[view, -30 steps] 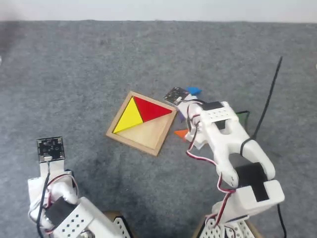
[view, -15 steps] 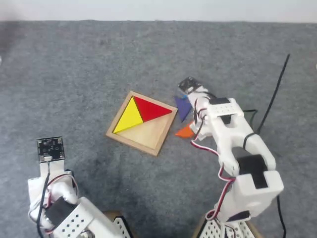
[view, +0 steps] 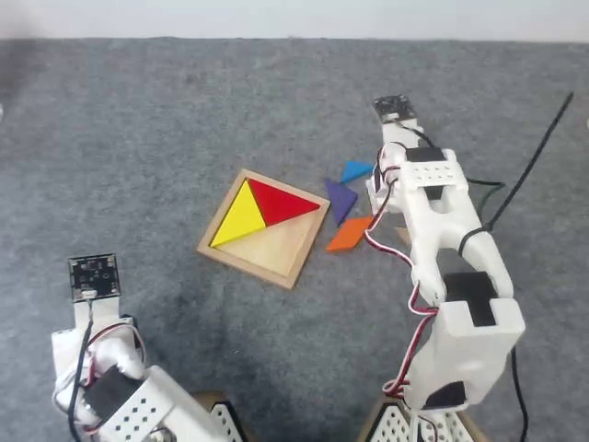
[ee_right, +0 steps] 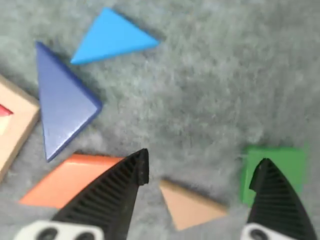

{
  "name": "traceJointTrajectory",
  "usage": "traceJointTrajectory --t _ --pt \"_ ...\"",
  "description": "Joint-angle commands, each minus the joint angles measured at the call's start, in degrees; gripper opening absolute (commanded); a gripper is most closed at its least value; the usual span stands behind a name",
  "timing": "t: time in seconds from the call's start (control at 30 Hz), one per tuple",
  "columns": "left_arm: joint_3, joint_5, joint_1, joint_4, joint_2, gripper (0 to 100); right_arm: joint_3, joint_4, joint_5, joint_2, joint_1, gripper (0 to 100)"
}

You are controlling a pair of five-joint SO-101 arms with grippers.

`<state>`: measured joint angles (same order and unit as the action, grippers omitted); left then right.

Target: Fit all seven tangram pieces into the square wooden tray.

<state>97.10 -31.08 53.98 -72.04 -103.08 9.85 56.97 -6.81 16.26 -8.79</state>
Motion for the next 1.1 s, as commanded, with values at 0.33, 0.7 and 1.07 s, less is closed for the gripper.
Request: traceJointTrajectory --t 0.33,0.7,1.07 --pt "-0.66 -0.62 -0.18 -0.18 -0.79 24 -2.73 6.02 40.26 -10.77 -19.56 17.7" --pt "-0.66 -0.62 -0.18 -0.18 -0.79 24 -2.73 8.92 42.46 -2.68 -15.60 24.2" --pt "-0.66 -0.62 -0.18 -0.18 -0.79 24 -2.99 2.77 42.46 5.23 -15.34 24.2"
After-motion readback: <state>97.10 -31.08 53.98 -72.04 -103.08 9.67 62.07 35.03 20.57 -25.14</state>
